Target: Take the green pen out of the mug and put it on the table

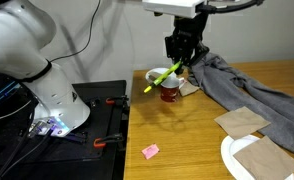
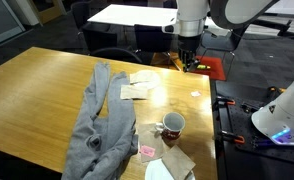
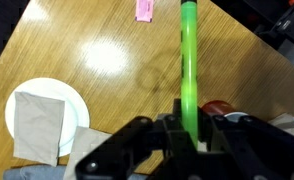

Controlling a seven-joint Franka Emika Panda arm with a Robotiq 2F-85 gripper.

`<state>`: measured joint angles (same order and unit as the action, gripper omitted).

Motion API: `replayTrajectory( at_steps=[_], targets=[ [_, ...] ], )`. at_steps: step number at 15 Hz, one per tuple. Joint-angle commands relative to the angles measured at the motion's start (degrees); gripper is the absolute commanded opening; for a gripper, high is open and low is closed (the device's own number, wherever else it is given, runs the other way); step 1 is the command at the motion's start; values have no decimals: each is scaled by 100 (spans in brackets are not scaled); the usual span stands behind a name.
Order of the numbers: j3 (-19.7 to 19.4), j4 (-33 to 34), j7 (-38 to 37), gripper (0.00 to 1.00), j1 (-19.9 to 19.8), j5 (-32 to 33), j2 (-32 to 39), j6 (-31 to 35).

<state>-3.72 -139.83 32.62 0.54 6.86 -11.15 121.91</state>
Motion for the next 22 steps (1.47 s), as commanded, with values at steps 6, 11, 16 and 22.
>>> replayTrajectory(
  at_steps=[6, 11, 16, 22],
  targets=[
    [-197, -334, 115, 2, -72, -96, 462, 996],
    [-163, -310, 64, 2, -144, -138, 952, 1370],
    [-145, -400, 83, 2, -271, -205, 1340, 1970],
    [-34, -503, 316, 2, -450, -570, 1800, 2814]
  ],
)
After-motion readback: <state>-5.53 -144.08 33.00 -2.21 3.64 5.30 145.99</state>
